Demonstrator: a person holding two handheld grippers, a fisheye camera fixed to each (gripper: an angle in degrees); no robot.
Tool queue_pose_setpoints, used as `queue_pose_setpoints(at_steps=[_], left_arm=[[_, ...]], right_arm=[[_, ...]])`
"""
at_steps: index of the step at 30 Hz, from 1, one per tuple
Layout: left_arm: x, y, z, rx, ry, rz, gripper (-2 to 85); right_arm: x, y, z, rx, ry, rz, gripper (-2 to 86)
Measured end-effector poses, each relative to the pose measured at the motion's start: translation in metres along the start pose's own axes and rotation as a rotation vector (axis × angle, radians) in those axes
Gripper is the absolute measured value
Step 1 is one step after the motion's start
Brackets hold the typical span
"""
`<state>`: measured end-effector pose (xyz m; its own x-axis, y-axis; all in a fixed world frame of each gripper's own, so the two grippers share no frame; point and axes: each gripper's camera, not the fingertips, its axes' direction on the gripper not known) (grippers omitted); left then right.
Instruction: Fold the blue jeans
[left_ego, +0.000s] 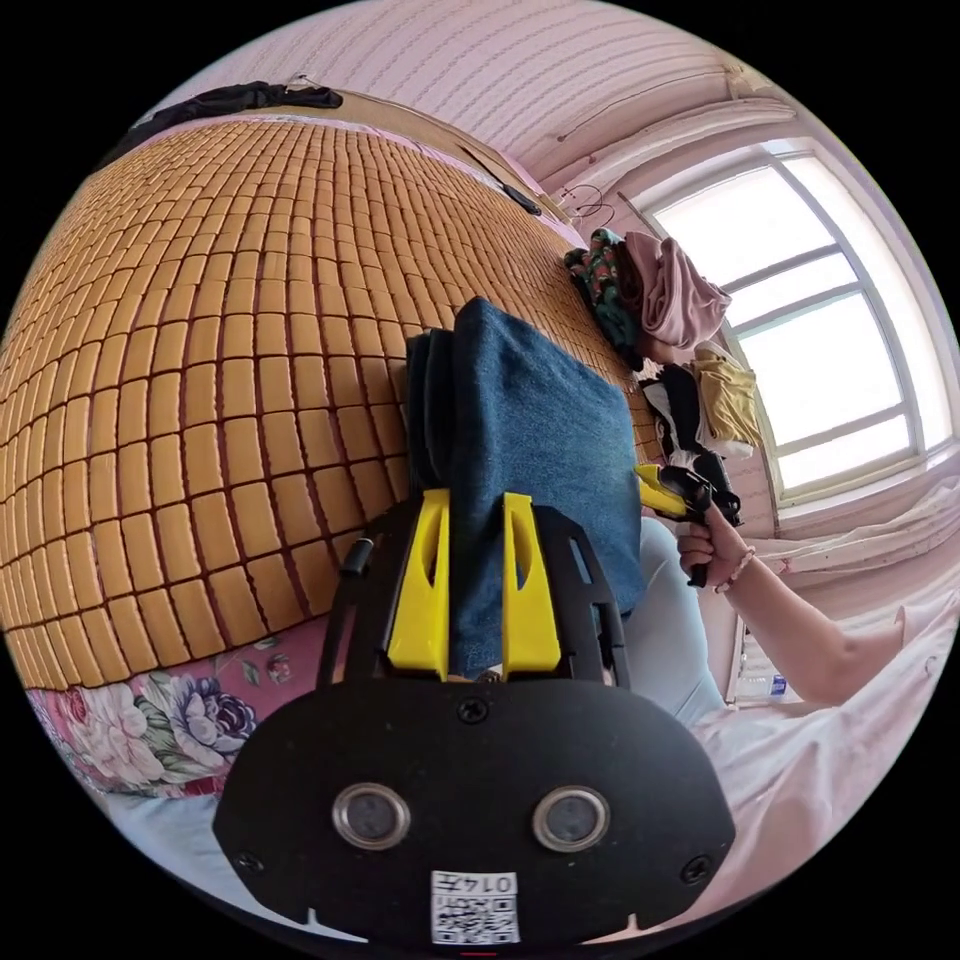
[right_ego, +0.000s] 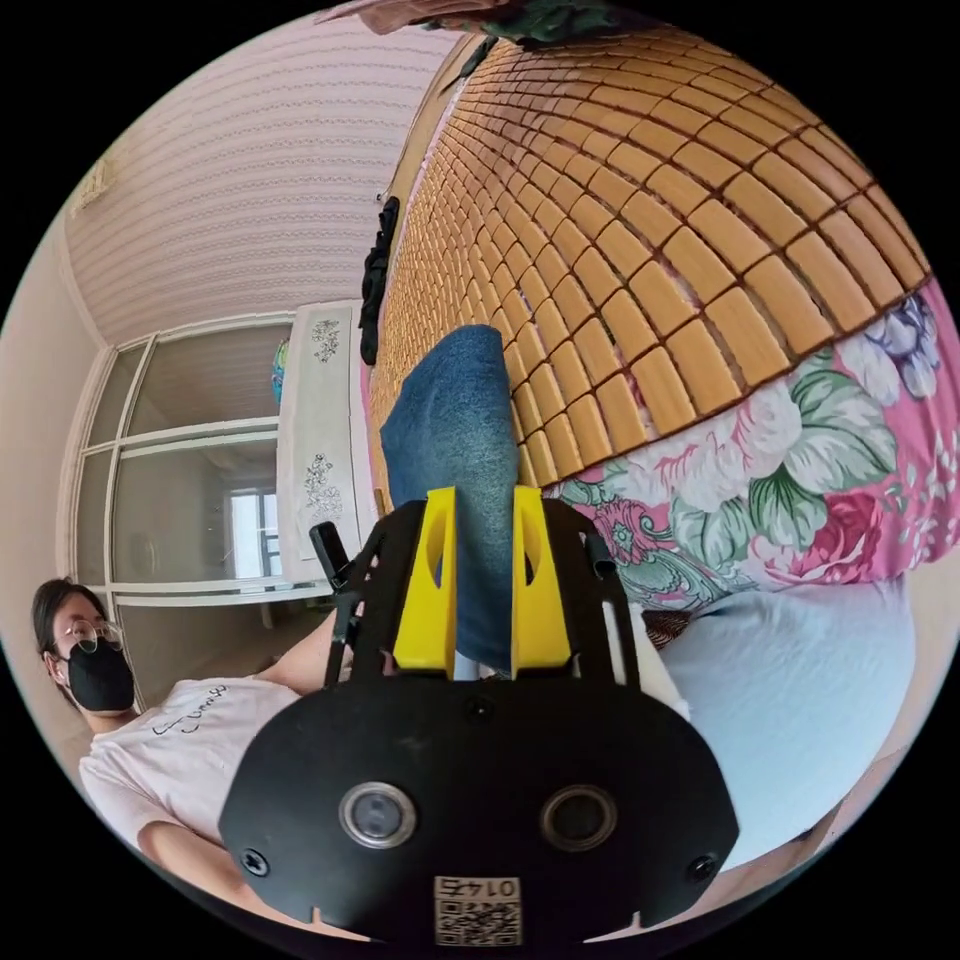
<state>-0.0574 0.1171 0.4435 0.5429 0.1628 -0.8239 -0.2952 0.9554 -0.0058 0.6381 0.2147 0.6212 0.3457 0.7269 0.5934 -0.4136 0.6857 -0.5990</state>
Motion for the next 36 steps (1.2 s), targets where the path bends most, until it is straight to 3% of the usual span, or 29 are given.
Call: queue_pose_setpoints(at_steps=[6,10,13,20,27,29,31,36], left_arm=[[0.012,0.001,-0.032,-0.039,-0.025,0.017,8.3],[0.013,-0.012,-0.043,-0.072,-0.087,0.023,14.7],[0.019,-0.012,-0.048,-0.067,-0.107,0.045,14.1],[0.012,0.015,-0.11,0.017,-0.017,0.041,6.7],[-0.054,0.121,-0.267,0.495,0.197,-0.206,6.3],[-0.069,0.161,-0.315,0.666,0.176,-0.288,6.3],[-0.085,0.22,-0.377,0.882,0.116,-0.391,6.3],[-0.095,0.33,-0.483,1.231,-0.091,-0.553,6.4]], right_arm=[[0.007,0.006,0.024,-0.104,0.082,-0.004,14.6],[0.009,0.016,0.037,-0.113,0.138,-0.034,12.7],[0.008,0.023,0.045,-0.128,0.194,-0.049,8.7],[-0.088,0.074,0.064,-0.169,0.319,-0.567,3.0],[-0.248,0.121,0.151,-0.356,0.289,-1.148,2.0],[-0.299,0.15,0.205,-0.45,0.256,-1.361,1.9],[-0.33,0.17,0.247,-0.523,0.181,-1.474,1.9],[-0.403,0.223,0.362,-0.736,-0.039,-1.665,2.2]])
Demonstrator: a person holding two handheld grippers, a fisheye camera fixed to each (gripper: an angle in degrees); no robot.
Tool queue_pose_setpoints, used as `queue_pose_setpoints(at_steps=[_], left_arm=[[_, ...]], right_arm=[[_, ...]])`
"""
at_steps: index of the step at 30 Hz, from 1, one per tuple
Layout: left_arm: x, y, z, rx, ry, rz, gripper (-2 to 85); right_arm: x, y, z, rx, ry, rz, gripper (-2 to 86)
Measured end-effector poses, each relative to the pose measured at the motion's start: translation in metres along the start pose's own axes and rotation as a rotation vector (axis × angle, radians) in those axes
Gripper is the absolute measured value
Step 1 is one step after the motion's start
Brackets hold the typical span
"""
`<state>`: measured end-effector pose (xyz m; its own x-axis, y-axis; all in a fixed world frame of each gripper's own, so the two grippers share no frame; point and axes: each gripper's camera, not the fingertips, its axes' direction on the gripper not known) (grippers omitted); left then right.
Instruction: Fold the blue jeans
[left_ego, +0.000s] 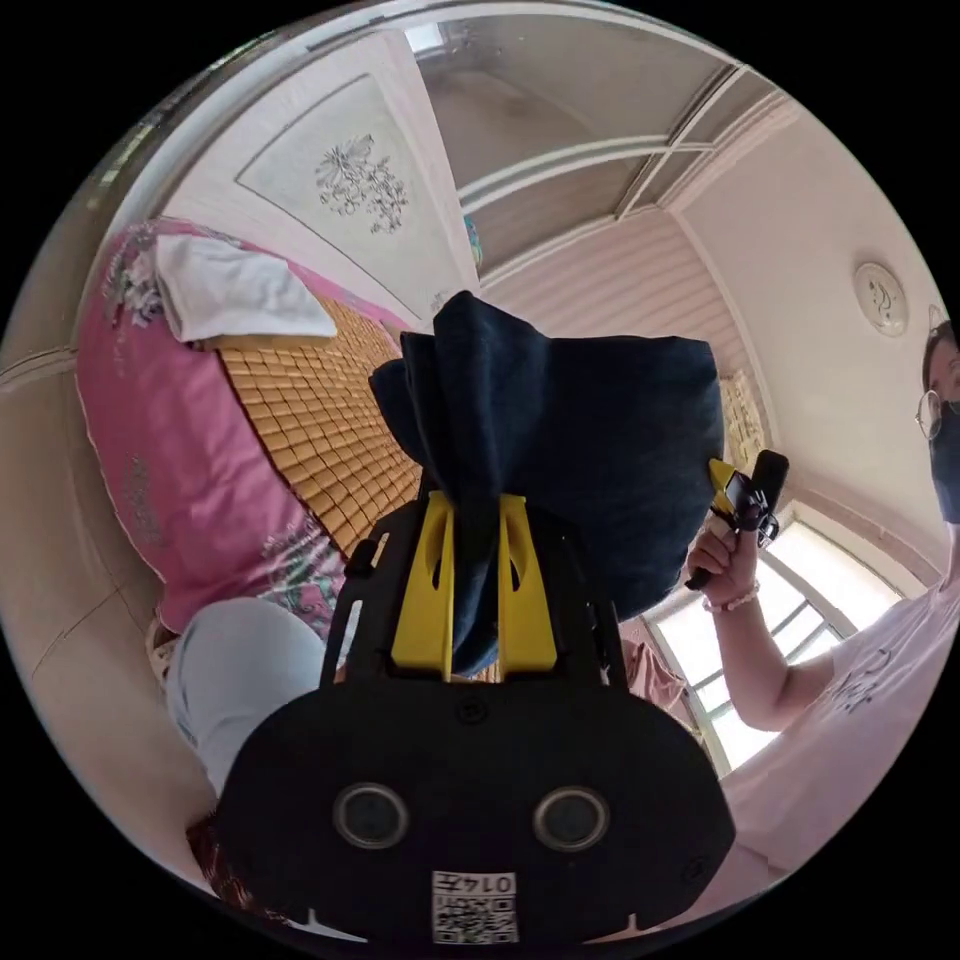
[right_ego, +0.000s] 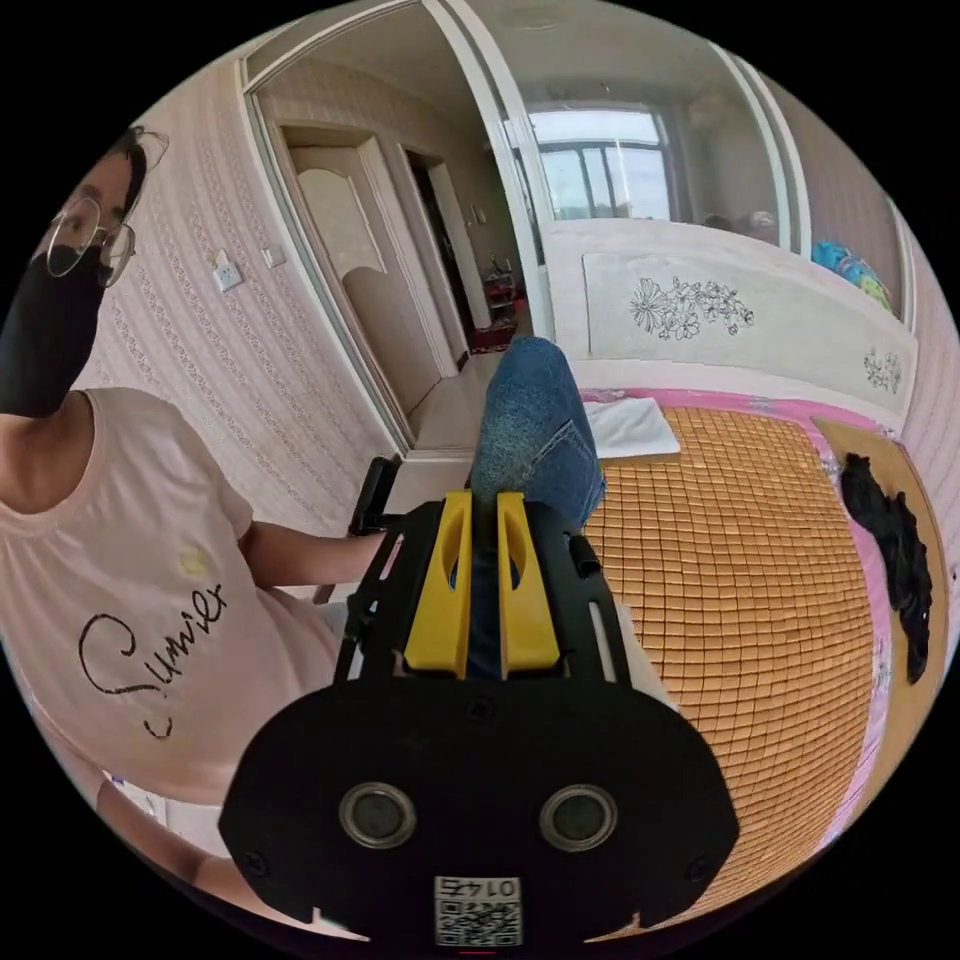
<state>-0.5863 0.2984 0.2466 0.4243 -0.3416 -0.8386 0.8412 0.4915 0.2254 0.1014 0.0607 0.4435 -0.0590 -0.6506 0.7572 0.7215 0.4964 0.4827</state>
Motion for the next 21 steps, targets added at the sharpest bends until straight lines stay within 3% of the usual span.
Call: queue_pose_setpoints(at_steps=[3,6,9,11,12,15,17,21], left_arm=[[-0.012,-0.045,-0.052,0.195,-0.11,-0.044,6.4],[-0.017,-0.104,-0.064,0.303,-0.205,-0.005,6.6],[-0.043,-0.175,-0.034,0.371,-0.253,-0.011,7.7],[-0.075,-0.214,0.003,0.332,-0.365,-0.049,8.5],[-0.106,-0.23,0.028,0.288,-0.439,-0.154,8.6],[-0.184,-0.237,0.089,0.012,-0.682,-0.261,7.3],[-0.217,-0.223,0.11,-0.158,-0.735,-0.279,6.8],[-0.217,-0.186,0.093,-0.109,-0.684,-0.209,4.4]], right_arm=[[0.014,-0.073,0.052,-0.022,-0.089,-0.108,2.5],[0.059,-0.148,0.099,-0.038,-0.133,-0.08,3.2],[0.113,-0.217,0.154,-0.061,0.108,0.019,4.3],[0.155,-0.249,0.201,-0.138,0.351,0.22,3.2],[0.161,-0.251,0.21,-0.163,0.373,0.247,3.4],[0.167,-0.234,0.241,-0.167,0.288,0.265,5.4],[0.161,-0.192,0.258,-0.252,0.181,0.238,6.0],[0.14,-0.089,0.259,-0.375,0.155,0.249,5.9]])
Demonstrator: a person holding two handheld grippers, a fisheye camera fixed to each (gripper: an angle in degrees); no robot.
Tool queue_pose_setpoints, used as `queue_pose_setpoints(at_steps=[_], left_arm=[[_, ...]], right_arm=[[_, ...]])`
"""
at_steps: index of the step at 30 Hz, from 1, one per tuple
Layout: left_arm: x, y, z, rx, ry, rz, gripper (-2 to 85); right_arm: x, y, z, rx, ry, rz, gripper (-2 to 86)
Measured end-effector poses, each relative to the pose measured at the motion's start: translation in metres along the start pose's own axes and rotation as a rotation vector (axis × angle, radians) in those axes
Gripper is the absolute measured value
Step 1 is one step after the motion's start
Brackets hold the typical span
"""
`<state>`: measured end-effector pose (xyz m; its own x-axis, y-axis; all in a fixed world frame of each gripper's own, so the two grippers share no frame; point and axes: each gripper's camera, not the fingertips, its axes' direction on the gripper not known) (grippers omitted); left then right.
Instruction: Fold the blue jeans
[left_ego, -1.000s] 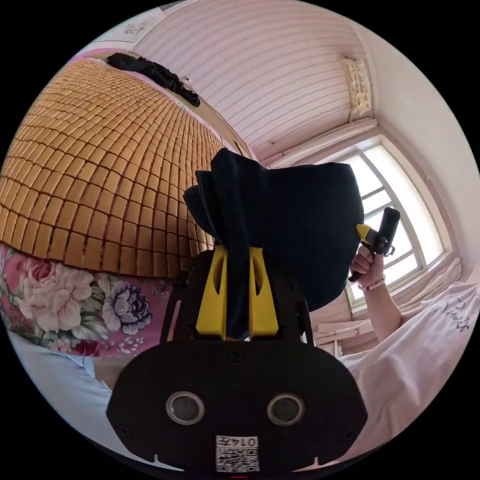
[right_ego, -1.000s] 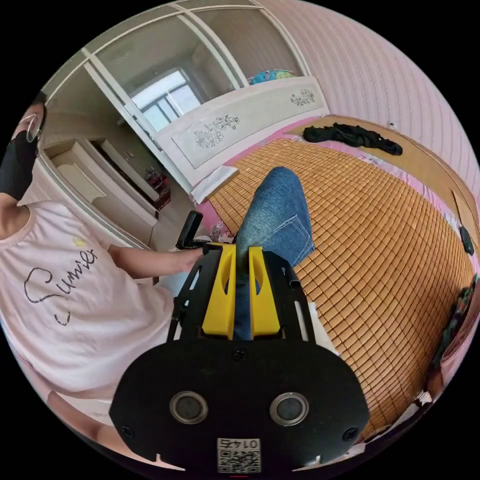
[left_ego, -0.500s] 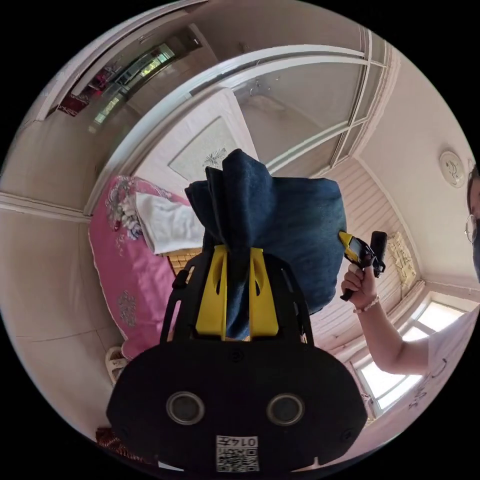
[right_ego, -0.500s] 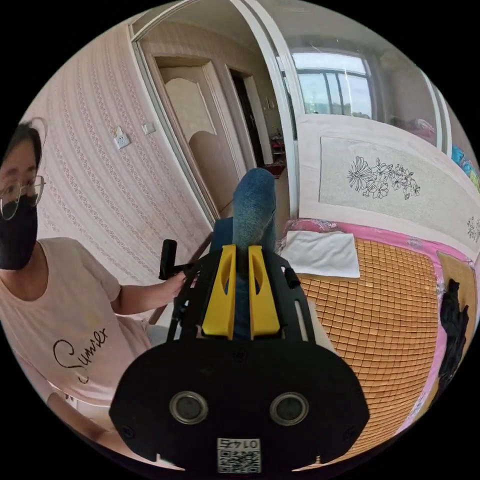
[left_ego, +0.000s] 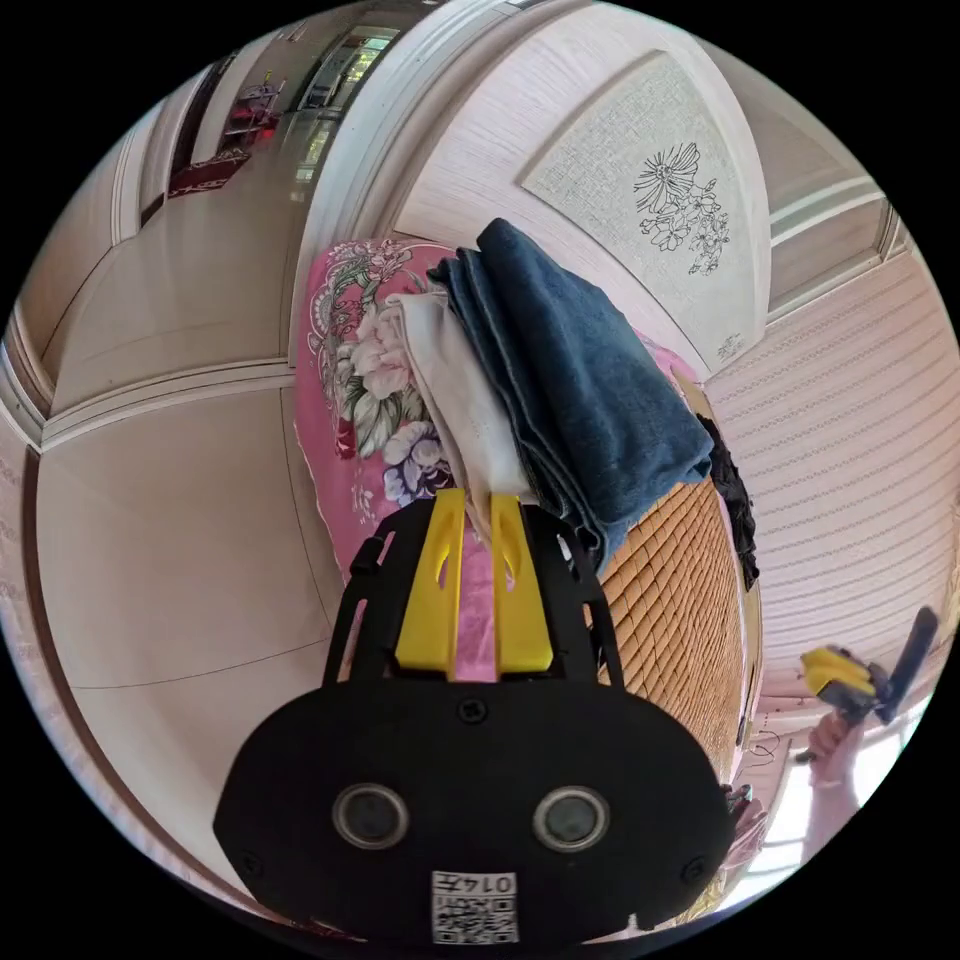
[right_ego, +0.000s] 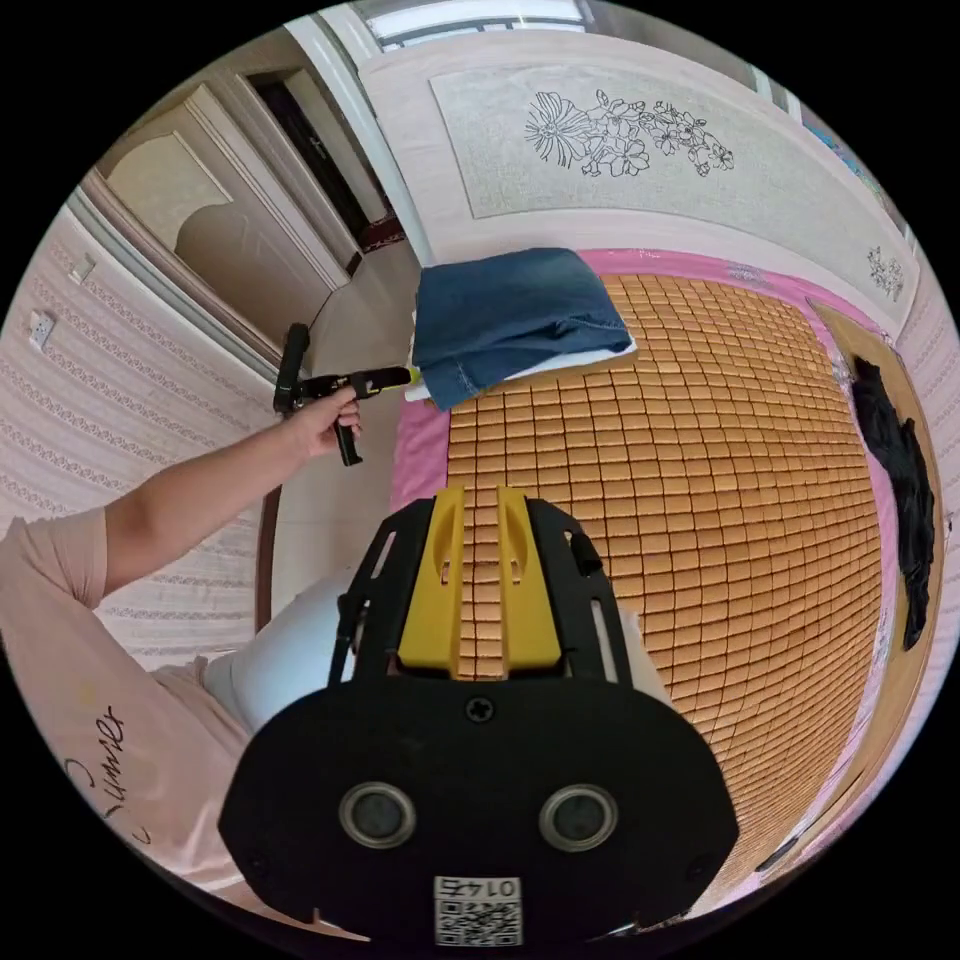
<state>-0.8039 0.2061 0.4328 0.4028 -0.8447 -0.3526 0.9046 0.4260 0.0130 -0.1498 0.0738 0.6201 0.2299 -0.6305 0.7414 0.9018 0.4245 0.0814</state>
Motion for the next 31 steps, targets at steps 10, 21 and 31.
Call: queue_pose_setpoints(at_steps=[10,21,31], left_arm=[[0.093,0.271,-0.135,0.2,0.043,0.681,0.7],[0.318,0.566,-0.186,0.033,0.712,1.447,7.3],[0.411,0.768,-0.185,-0.234,0.993,1.613,8.7]], right_arm=[[-0.045,0.346,-0.012,-0.053,-0.049,0.823,3.1],[-0.146,0.52,-0.106,0.316,0.589,1.37,7.9],[-0.155,0.636,-0.2,0.251,0.968,1.556,15.7]])
